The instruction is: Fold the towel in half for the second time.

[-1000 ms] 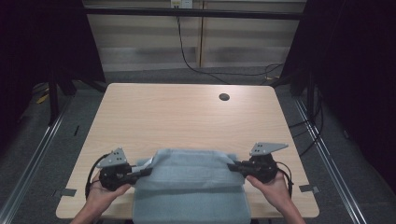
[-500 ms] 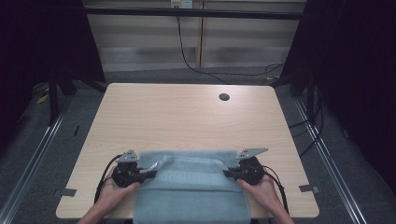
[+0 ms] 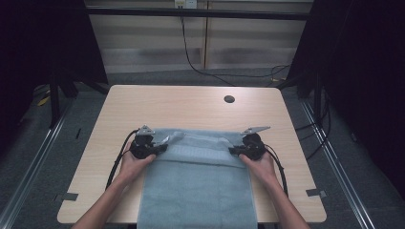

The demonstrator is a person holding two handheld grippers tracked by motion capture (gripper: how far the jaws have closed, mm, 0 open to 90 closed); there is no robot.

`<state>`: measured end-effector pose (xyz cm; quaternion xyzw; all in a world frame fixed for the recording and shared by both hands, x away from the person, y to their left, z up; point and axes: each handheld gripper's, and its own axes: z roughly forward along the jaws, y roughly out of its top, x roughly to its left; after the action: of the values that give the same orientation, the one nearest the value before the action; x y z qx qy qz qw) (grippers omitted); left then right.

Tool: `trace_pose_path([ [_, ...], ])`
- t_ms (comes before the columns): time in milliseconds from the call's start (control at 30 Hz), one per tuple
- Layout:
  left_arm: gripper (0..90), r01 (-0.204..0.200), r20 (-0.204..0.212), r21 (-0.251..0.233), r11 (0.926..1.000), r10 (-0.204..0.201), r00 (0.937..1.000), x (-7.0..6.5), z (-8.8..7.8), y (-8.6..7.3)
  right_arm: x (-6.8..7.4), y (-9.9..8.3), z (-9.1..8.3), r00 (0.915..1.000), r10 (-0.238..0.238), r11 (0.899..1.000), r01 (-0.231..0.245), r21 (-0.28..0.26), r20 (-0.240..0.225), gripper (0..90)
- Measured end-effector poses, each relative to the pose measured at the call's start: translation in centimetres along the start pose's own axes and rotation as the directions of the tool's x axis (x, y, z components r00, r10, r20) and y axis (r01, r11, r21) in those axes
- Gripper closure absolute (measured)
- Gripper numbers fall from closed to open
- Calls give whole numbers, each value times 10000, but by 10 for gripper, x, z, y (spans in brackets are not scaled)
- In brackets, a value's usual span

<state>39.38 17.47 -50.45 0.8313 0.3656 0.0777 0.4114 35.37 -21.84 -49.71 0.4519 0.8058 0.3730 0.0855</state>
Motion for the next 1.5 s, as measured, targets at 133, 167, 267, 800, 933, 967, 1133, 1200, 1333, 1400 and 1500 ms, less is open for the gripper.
trace_pose_path([
  [133,822,296,-182,-223,9993,-300,9994,12,6,5,-10,14,13,9996,51,9998,-46,-179,275,854],
  [167,822,259,-240,-228,9994,-265,9994,13,7,6,-12,18,16,9995,85,9998,-79,-189,316,854],
  [267,822,447,-393,-342,9984,-460,9982,18,11,10,-16,27,24,9986,82,9998,-72,-205,516,854],
  [800,821,823,-1052,-491,9954,-871,9906,34,23,23,-31,52,45,9944,160,9994,-127,-323,1044,853],
  [933,818,1066,-792,-608,9924,-1113,9906,39,24,23,-28,51,42,9949,108,9998,-89,-197,999,854],
  [967,818,1167,-775,-592,9914,-1212,9896,38,24,23,-28,50,41,9951,162,9998,-146,-168,979,854],
  [1133,818,1182,-812,-478,9918,-1218,9892,34,22,28,-24,43,33,9949,115,9998,-96,-198,998,855],
  [1200,819,1490,-646,-782,9857,-1541,9859,34,19,29,-22,45,28,9957,94,9993,-62,-358,922,854],
  [1333,820,1479,-328,-1614,9757,-1551,9874,32,-1,41,-24,58,8,9977,379,9880,-291,-1516,559,854],
  [1400,819,1358,-242,-2040,9695,-1437,9893,29,-16,51,-23,68,-5,9984,333,9786,-231,-2045,462,854],
  [1500,820,907,-145,-2741,9574,-984,9950,20,-43,71,-18,82,-26,9989,135,9642,-10,-2652,454,854],
])
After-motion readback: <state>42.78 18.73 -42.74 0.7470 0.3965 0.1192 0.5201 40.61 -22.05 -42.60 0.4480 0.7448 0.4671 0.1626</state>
